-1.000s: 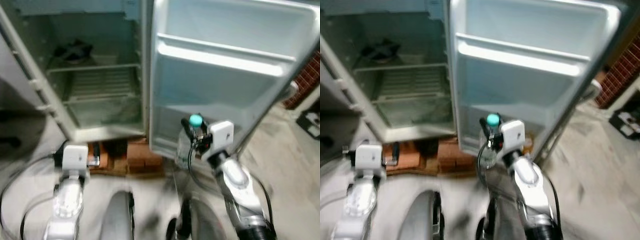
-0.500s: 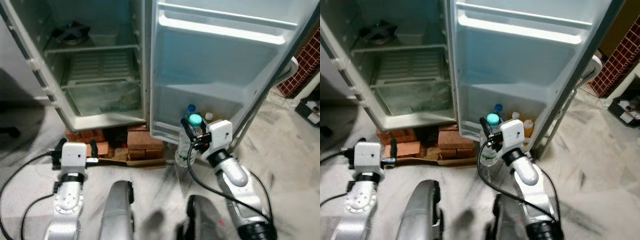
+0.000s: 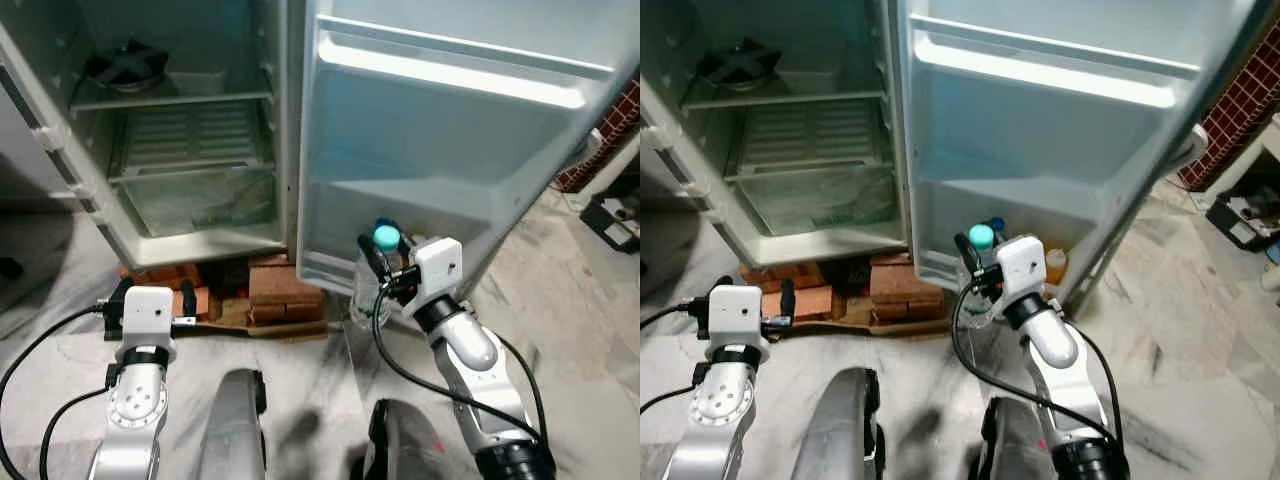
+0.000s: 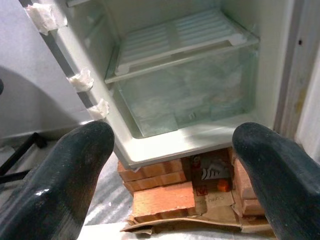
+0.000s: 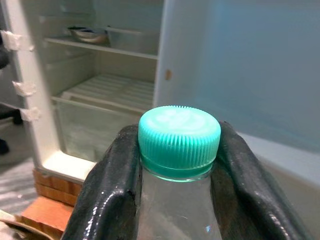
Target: Restocking fridge
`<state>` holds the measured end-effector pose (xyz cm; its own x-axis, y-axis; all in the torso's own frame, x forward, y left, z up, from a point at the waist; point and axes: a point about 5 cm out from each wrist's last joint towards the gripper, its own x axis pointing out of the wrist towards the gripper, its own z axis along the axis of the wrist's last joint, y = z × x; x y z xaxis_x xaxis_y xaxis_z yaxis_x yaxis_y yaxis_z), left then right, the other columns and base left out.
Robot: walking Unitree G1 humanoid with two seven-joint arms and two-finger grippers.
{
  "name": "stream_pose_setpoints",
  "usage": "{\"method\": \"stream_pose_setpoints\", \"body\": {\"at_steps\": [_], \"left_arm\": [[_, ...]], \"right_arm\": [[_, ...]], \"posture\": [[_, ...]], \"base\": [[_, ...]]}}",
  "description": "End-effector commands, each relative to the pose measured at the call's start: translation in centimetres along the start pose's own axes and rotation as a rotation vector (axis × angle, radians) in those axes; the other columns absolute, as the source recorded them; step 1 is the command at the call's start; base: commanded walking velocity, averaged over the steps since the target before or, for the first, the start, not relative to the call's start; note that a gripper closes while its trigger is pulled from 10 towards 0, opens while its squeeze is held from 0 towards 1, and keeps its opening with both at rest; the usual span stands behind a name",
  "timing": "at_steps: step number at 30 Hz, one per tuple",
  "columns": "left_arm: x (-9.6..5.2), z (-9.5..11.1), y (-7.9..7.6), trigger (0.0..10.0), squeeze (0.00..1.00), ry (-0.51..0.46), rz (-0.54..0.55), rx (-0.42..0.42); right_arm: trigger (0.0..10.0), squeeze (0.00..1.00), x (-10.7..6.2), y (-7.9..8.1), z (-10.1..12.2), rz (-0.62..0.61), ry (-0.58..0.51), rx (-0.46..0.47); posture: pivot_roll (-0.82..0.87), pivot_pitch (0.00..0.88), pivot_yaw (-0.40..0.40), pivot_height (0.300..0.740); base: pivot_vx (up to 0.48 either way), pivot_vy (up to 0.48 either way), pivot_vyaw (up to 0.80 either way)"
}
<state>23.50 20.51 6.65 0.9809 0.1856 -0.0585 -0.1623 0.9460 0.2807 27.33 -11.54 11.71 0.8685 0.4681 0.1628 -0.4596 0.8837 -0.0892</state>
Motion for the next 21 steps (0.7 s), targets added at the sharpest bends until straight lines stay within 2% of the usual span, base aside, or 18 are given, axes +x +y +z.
{"method": "stream_pose_setpoints", "body": {"at_steps": [1, 5, 21], "left_arm": [[-0.02, -0.14, -0.13, 10.0, 0.0, 0.004, -0.008, -0.007], [0.0, -0.11, -0.2, 10.0, 0.0, 0.003, -0.011, -0.01], [0.11, 0.04, -0.43, 10.0, 0.0, -0.005, -0.016, -0.014]], "right_arm": [[10.0, 0.0, 0.2, 0.05, 0.57, 0.014, -0.032, -0.016], [10.0, 0.0, 0.24, 0.09, 0.6, 0.017, -0.034, -0.015], [10.0, 0.0, 0.31, 0.4, 0.61, 0.046, -0.043, -0.014]], "posture": [[0.11, 0.123, -0.039, 0.626], [0.11, 0.123, -0.04, 0.626], [0.11, 0.12, -0.041, 0.626]], "base": [[0.315, 0.0, 0.6], [0.316, 0.0, 0.6], [0.296, 0.0, 0.0]]}}
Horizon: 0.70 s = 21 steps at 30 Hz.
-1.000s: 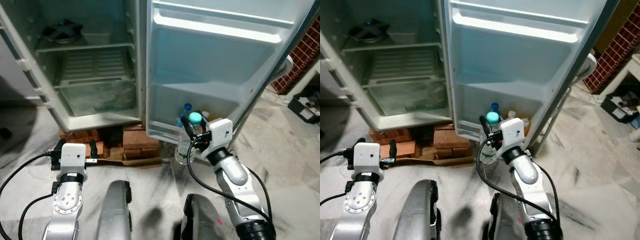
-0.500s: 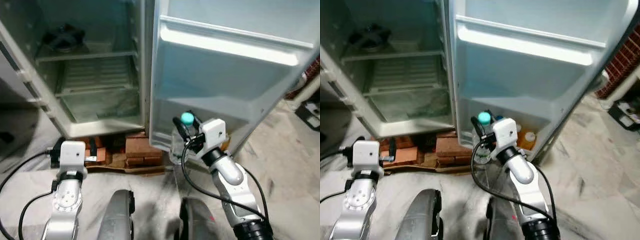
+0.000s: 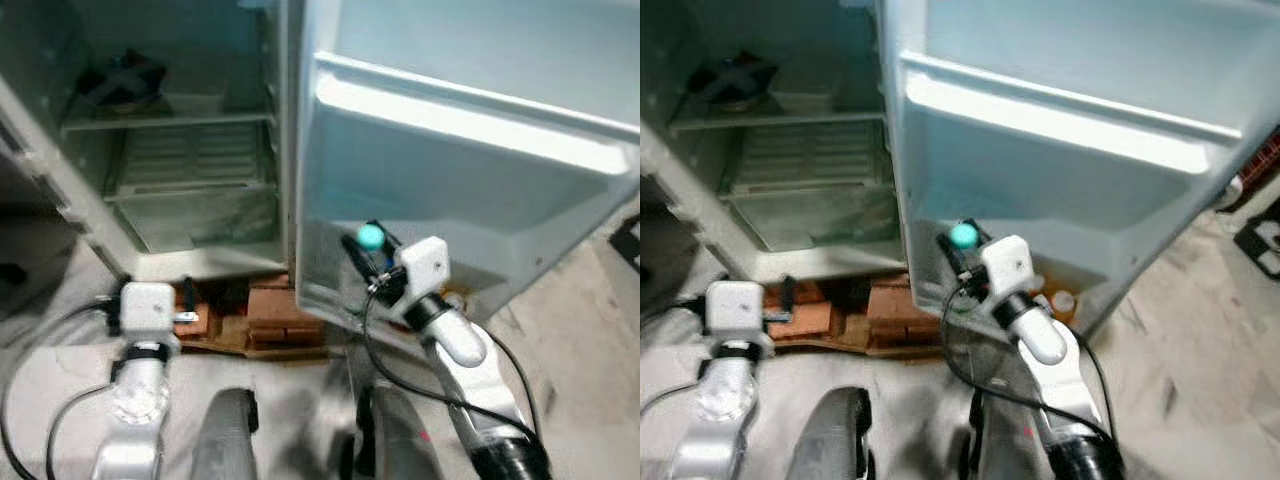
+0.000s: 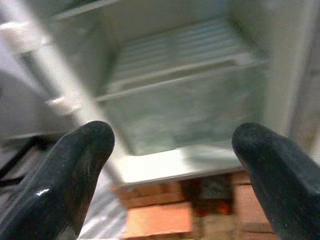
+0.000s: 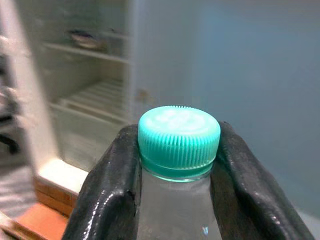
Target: Restocking fridge
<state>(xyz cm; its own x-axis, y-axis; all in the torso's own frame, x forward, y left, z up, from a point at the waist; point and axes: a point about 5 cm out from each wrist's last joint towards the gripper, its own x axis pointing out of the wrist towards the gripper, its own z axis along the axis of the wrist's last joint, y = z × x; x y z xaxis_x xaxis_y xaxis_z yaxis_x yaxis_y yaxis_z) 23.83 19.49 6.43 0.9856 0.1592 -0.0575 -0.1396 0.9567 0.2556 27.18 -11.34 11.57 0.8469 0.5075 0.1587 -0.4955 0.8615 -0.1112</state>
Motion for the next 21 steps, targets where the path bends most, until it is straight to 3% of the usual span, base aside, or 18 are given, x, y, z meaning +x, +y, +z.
{"method": "stream_pose_setpoints", "body": {"at_steps": [1, 15, 21], "left_arm": [[-0.04, 0.1, 0.6, 10.0, 0.0, -0.002, 0.01, 0.01], [-0.03, -0.36, 0.79, 10.0, 0.0, 0.018, 0.012, 0.013], [-0.33, -0.44, 0.72, 10.0, 0.0, 0.026, 0.009, 0.009]], "right_arm": [[10.0, 0.0, 0.37, 0.06, 0.69, -0.005, -0.041, 0.001], [10.0, 0.0, 0.67, 0.08, 0.58, -0.012, -0.025, 0.026], [10.0, 0.0, 0.88, 0.5, 0.51, 0.0, -0.025, 0.035]], "posture": [[0.11, 0.12, -0.042, 0.626], [0.11, 0.119, -0.042, 0.626], [0.11, 0.13, -0.039, 0.581]], "base": [[0.259, 0.0, 0.0], [0.036, 0.0, 0.0], [0.0, 0.0, 0.0]]}}
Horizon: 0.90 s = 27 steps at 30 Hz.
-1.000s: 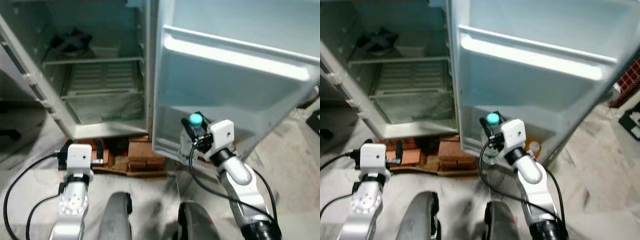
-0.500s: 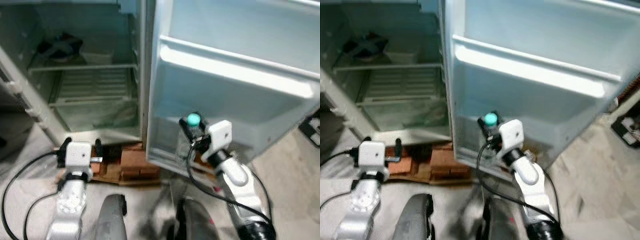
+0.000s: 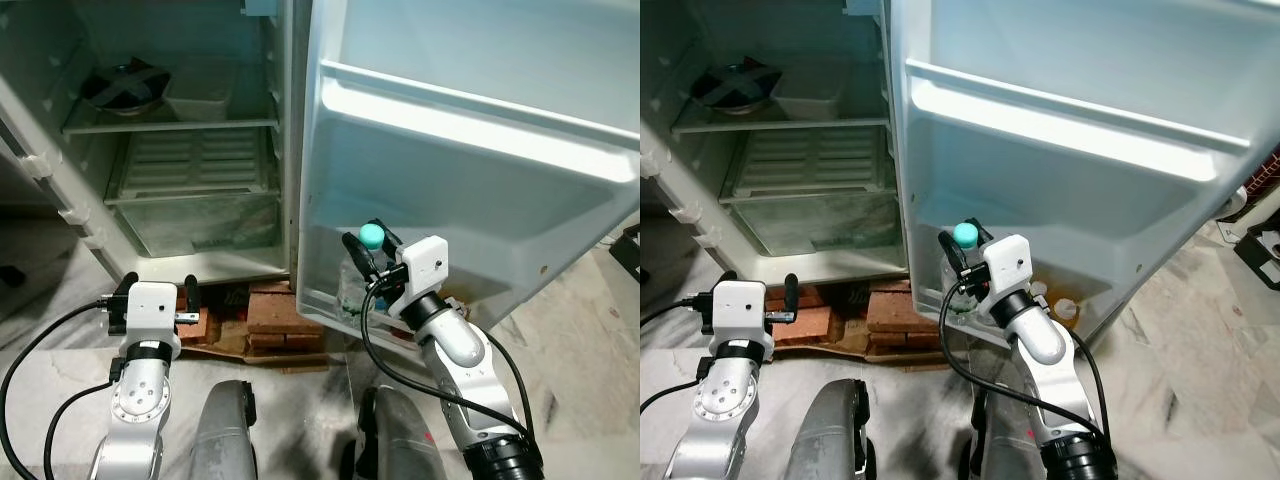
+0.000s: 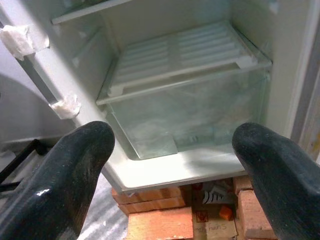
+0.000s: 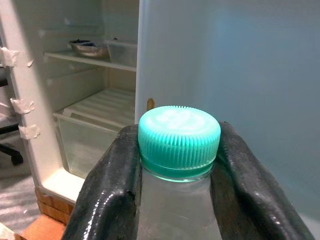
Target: Restocking fridge
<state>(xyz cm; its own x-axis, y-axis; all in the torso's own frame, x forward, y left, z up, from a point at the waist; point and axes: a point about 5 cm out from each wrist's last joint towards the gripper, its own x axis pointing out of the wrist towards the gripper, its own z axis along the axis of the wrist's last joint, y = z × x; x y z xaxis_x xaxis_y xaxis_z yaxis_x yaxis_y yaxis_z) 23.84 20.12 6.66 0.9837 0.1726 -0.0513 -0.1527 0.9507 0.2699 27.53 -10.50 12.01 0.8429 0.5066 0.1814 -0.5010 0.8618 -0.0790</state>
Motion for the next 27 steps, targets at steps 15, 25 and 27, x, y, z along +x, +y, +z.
{"method": "stream_pose_setpoints", "body": {"at_steps": [15, 25, 27], "left_arm": [[-0.9, 0.7, 0.5, 10.0, 0.0, -0.004, -0.012, -0.022], [-2.2, 1.7, 1.9, 10.0, 0.0, -0.006, -0.001, 0.003], [-2.5, 1.5, 2.2, 10.0, 0.0, 0.004, 0.004, 0.011]], "right_arm": [[10.0, 0.0, 2.7, 1.7, 1.1, 0.065, -0.066, -0.014], [10.0, 0.0, 6.5, 3.3, 3.0, 0.159, -0.167, -0.07], [10.0, 0.0, 7.0, 3.4, 3.2, 0.166, -0.177, -0.094]], "posture": [[0.16, 0.178, -0.04, 0.526], [0.21, 0.259, -0.052, 0.526], [0.22, 0.276, -0.056, 0.526]], "base": [[0.0, 0.0, 0.0], [0.0, 0.0, 0.0], [0.0, 0.0, 0.0]]}}
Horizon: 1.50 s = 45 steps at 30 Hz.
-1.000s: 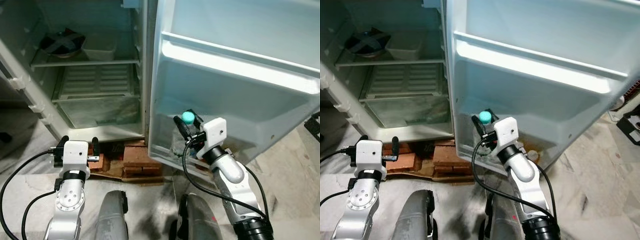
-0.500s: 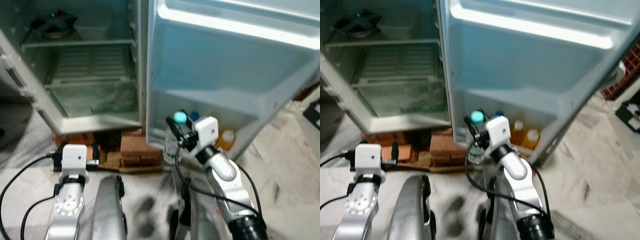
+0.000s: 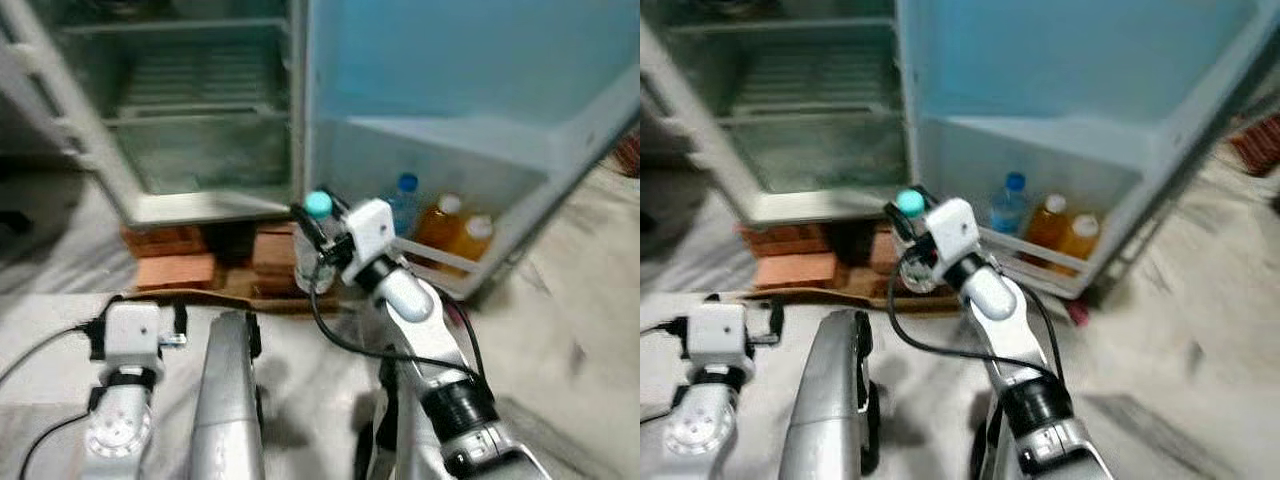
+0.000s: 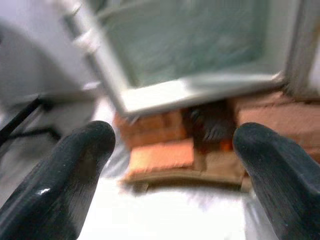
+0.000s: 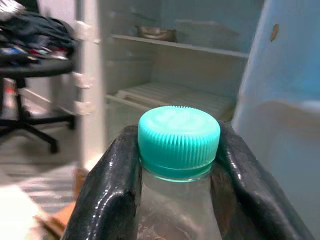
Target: Restocking fridge
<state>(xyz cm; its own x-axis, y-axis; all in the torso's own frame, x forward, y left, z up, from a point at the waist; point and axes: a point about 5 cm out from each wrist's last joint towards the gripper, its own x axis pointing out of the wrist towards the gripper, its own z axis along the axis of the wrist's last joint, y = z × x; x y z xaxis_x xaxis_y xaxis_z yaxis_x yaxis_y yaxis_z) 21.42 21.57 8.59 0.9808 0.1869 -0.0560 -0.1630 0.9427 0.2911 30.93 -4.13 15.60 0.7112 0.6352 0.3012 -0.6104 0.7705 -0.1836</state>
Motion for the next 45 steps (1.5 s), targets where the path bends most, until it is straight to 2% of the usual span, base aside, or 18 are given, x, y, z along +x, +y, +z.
{"method": "stream_pose_setpoints", "body": {"at_steps": [1, 4, 6, 8, 12, 13, 18, 20, 21, 23, 25, 26, 27, 31, 33, 37, 40, 45], "left_arm": [[-0.4, 0.3, 0.0, 10.0, 0.0, 0.001, -0.004, -0.008], [-1.0, 0.4, 0.3, 10.0, 0.0, 0.015, 0.007, -0.004], [-1.2, 0.4, 0.3, 10.0, 0.0, 0.02, 0.009, -0.004], [-1.6, 0.5, 0.3, 10.0, 0.0, 0.03, 0.008, -0.004], [-2.0, 0.6, 0.2, 10.0, 0.0, 0.038, 0.007, -0.003], [-2.1, 0.7, 0.2, 10.0, 0.0, 0.04, 0.006, -0.003], [-2.4, 0.9, 0.4, 10.0, 0.0, 0.045, 0.007, 0.0], [-2.6, 1.0, 0.5, 10.0, 0.0, 0.052, 0.009, 0.004], [-2.6, 1.0, 0.5, 10.0, 0.0, 0.052, 0.009, 0.004], [-2.9, 1.0, 0.6, 10.0, 0.0, 0.058, 0.008, 0.007], [-2.9, 1.0, 0.6, 10.0, 0.0, 0.059, 0.007, 0.009], [-3.0, 1.1, 0.6, 10.0, 0.0, 0.06, 0.006, 0.009], [-3.0, 1.1, 0.6, 10.0, 0.0, 0.06, 0.005, 0.009], [-3.0, 1.2, 0.4, 10.0, 0.0, 0.063, -0.006, 0.013], [-3.0, 1.2, 0.4, 10.0, 0.0, 0.065, -0.008, 0.013], [-3.0, 1.2, 0.5, 10.0, 0.0, 0.066, -0.009, 0.017], [-3.1, 1.3, 0.6, 10.0, 0.0, 0.068, -0.007, 0.02], [-3.4, 1.5, 0.5, 10.0, 0.0, 0.062, -0.007, 0.026]], "right_arm": [[10.0, 0.0, 0.6, -0.2, 0.6, 0.005, -0.034, -0.043], [10.0, 0.0, 2.0, -0.8, 1.2, -0.01, -0.068, -0.128], [10.0, 0.0, 2.3, -1.0, 1.4, -0.014, -0.079, -0.149], [10.0, 0.0, 3.6, -1.9, 2.4, -0.032, -0.117, -0.224], [10.0, 0.0, 5.0, -2.8, 3.5, -0.053, -0.153, -0.318], [10.0, 0.0, 5.3, -3.0, 3.9, -0.059, -0.165, -0.368], [10.0, 0.0, 6.1, -2.6, 3.9, -0.03, -0.175, -0.406], [10.0, 0.0, 6.3, -2.0, 3.1, -0.011, -0.15, -0.43], [10.0, 0.0, 6.3, -2.0, 3.1, -0.011, -0.15, -0.43], [10.0, 0.0, 5.8, -1.1, 1.2, 0.01, -0.074, -0.395], [10.0, 0.0, 5.6, -0.9, 0.8, 0.012, -0.057, -0.386], [10.0, 0.0, 4.8, -0.8, -1.0, -0.01, 0.037, -0.281], [10.0, 0.0, 4.5, -0.8, -1.6, -0.021, 0.068, -0.24], [10.0, 0.0, 2.7, -0.9, -4.1, -0.056, 0.184, -0.15], [10.0, 0.0, 2.3, -0.9, -4.5, -0.061, 0.199, -0.148], [10.0, 0.0, 2.4, -1.5, -3.8, -0.078, 0.147, -0.212], [10.0, 0.0, 3.6, -1.5, -2.0, -0.06, 0.051, -0.267], [10.0, 0.0, 5.7, -0.5, 0.9, -0.029, -0.102, -0.392]], "posture": [[0.23, 0.284, -0.06, 0.526], [0.24, 0.299, -0.068, 0.526], [0.24, 0.3, -0.069, 0.526], [0.26, 0.311, -0.074, 0.526], [0.27, 0.318, -0.077, 0.526], [0.28, 0.325, -0.079, 0.526], [0.29, 0.339, -0.085, 0.526], [0.3, 0.346, -0.085, 0.526], [0.3, 0.346, -0.085, 0.526], [0.32, 0.35, -0.085, 0.526], [0.32, 0.35, -0.085, 0.526], [0.32, 0.352, -0.084, 0.526], [0.32, 0.353, -0.084, 0.526], [0.32, 0.355, -0.079, 0.526], [0.32, 0.355, -0.079, 0.526], [0.32, 0.358, -0.078, 0.526], [0.32, 0.361, -0.077, 0.526], [0.33, 0.377, -0.075, 0.526]], "base": [[0.0, 0.0, 0.0], [0.0, 0.0, 0.0], [0.0, 0.0, 0.0], [0.0, 0.0, 0.0], [0.0, 0.0, 0.0], [0.0, 0.0, 0.0], [0.0, 0.0, 0.0], [0.0, 0.0, 0.0], [0.0, 0.0, 0.0], [0.0, 0.0, 0.0], [0.0, 0.0, 0.0], [0.0, 0.0, 0.0], [0.0, 0.0, 0.0], [0.0, 0.0, 0.0], [0.0, 0.0, 0.0], [0.0, 0.0, 0.0], [0.0, 0.0, 0.0], [0.0, 0.0, 0.0]]}}
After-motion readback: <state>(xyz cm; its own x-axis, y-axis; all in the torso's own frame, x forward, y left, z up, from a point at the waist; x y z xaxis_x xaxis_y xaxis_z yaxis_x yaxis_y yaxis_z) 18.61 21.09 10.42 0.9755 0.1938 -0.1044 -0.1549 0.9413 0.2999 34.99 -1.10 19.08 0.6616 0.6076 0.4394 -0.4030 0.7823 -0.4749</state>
